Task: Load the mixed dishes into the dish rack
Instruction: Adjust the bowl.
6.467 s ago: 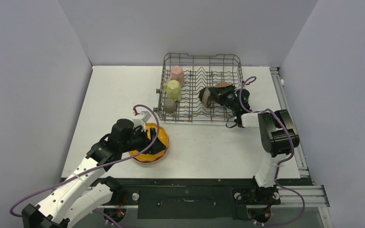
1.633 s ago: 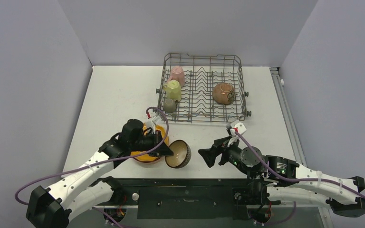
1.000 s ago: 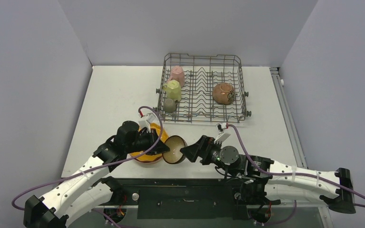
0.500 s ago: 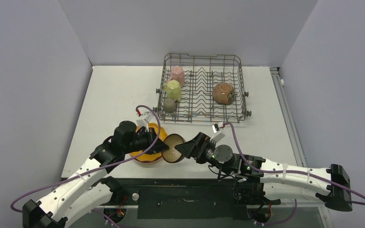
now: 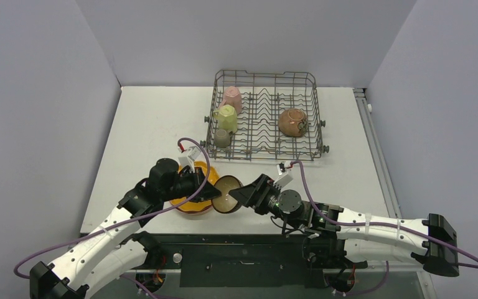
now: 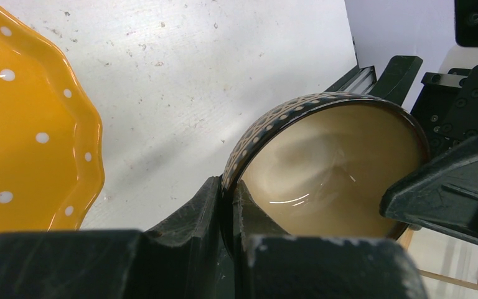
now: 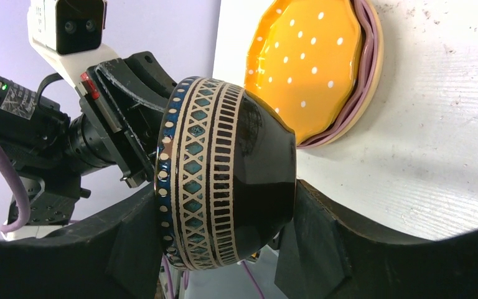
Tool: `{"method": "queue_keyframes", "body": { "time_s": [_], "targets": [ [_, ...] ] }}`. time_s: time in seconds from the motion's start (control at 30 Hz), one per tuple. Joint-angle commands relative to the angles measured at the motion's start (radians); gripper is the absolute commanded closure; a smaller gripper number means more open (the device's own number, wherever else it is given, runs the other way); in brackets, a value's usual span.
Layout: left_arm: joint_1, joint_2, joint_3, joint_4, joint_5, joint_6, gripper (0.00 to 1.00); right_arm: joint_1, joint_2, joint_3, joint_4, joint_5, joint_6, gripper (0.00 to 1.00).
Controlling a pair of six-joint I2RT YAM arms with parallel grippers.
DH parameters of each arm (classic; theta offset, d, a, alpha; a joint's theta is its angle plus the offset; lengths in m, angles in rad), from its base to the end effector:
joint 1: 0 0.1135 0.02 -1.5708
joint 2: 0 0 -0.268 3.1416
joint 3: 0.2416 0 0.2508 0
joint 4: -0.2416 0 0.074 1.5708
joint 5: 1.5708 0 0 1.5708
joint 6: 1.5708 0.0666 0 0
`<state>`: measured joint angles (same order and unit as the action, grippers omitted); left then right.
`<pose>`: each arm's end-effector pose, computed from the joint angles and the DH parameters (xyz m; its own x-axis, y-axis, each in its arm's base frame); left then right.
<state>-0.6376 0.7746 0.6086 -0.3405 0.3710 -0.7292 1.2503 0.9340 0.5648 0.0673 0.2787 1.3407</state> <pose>0.1443 -0.1370 0.2539 -0.8300 -0.1579 -0.5349 0.3440 0.6101 -0.7138 0.0934 0.2231 0.2560 -0.8292 0.4733 -0.2974 -0.0980 0.4007 0.9110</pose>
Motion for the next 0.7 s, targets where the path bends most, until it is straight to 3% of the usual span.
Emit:
{"method": "queue_keyframes", "body": {
  "time_s": [0.0, 0.23, 0.47, 0.67],
  "targets": [
    [0.004, -0.003, 0.058, 0.106, 0.042, -0.023, 1.0, -0.004, 0.001, -0.014, 0.089, -0.011, 0.025, 0.52],
    [0.004, 0.007, 0.054, 0.089, 0.045, -0.015, 0.99, -0.006, -0.007, -0.016, 0.085, 0.009, 0.022, 1.0],
    [0.004, 0.029, 0.057, 0.066, 0.05, 0.0, 0.71, -0.008, -0.024, -0.01, 0.085, 0.039, 0.013, 1.0],
    [0.004, 0.038, 0.063, 0.054, 0.041, 0.014, 0.54, -0.017, -0.05, -0.003, 0.06, 0.071, -0.008, 1.0]
  ]
}}
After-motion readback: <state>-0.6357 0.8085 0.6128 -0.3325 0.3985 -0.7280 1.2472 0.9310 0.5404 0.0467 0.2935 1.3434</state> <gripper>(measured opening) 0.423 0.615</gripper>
